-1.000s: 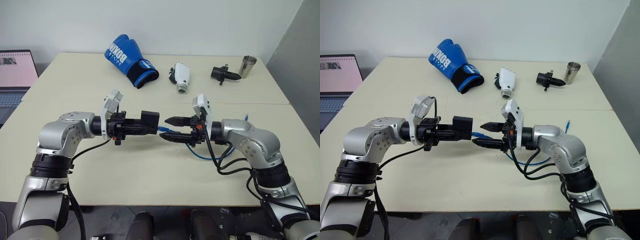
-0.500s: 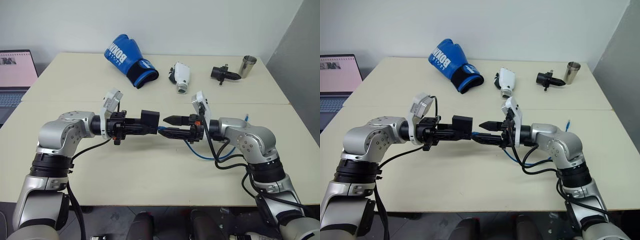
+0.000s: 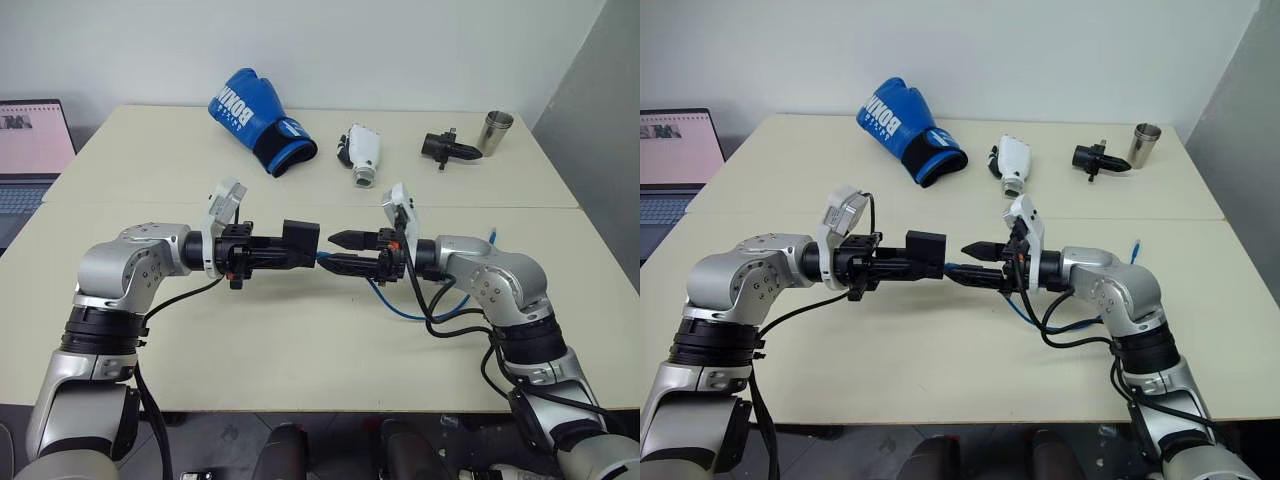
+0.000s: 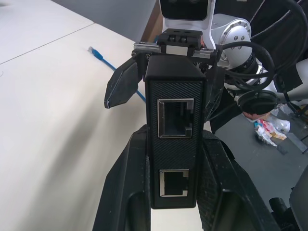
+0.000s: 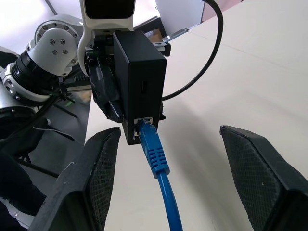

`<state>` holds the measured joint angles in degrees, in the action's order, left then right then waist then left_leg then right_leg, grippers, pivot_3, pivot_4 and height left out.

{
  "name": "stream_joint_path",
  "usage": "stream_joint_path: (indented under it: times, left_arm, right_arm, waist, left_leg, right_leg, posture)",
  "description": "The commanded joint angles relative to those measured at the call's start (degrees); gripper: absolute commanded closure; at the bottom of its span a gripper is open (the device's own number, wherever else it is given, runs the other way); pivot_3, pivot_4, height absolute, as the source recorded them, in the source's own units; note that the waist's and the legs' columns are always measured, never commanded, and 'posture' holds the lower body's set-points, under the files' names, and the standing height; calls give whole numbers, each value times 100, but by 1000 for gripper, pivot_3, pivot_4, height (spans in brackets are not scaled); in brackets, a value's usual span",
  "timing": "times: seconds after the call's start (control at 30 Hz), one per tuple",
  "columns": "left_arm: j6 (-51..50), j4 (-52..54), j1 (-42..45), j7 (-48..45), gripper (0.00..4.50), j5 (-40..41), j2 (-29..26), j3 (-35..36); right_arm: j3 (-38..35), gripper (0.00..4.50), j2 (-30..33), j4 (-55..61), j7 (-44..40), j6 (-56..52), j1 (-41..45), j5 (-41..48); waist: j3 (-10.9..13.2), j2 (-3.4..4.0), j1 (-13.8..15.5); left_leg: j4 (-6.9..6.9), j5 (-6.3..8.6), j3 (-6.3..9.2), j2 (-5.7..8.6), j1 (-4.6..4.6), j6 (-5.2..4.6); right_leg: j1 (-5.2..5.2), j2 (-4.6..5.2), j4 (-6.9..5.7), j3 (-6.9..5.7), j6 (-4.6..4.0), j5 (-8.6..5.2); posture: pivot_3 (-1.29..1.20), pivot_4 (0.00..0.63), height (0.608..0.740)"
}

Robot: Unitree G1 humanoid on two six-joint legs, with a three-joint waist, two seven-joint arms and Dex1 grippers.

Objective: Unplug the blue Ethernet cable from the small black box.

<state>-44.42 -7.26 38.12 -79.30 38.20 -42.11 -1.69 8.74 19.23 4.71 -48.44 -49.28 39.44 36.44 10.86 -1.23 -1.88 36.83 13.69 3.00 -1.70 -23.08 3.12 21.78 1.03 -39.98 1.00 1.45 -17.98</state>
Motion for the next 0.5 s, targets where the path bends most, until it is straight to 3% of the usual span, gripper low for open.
stream_joint_path:
  times: [0.03, 0.27, 0.37, 0.5]
  left_arm:
    - [41, 128, 86, 22, 3698, 97, 13, 212]
    - [49, 148, 74, 14, 3698, 84, 26, 201]
    - [61, 140, 69, 0, 3698, 70, 22, 188]
    - [70, 132, 62, -22, 3698, 58, 5, 178]
  right_arm:
    - [-8, 988, -9, 100, -40, 99, 110, -46]
    - [-31, 988, -31, 105, -69, 62, 96, -55]
    - [-69, 1466, -48, 95, -83, 27, 97, -9]
    - [-112, 2534, -30, 125, -162, -67, 91, 109]
  waist:
    - [0, 0, 0]
    - [0, 0, 0]
    - [0, 0, 0]
    - [0, 0, 0]
  left_leg:
    - [0, 0, 0, 0, 0, 0]
    - [0, 0, 0, 0, 0, 0]
    - [0, 0, 0, 0, 0, 0]
    - [0, 0, 0, 0, 0, 0]
  right_leg:
    - [0, 0, 0, 0, 0, 0]
    - [0, 0, 0, 0, 0, 0]
    - [0, 0, 0, 0, 0, 0]
    - [0, 0, 0, 0, 0, 0]
  posture:
    - [0, 150, 740]
    - [0, 150, 740]
    - [0, 150, 740]
    - [0, 150, 740]
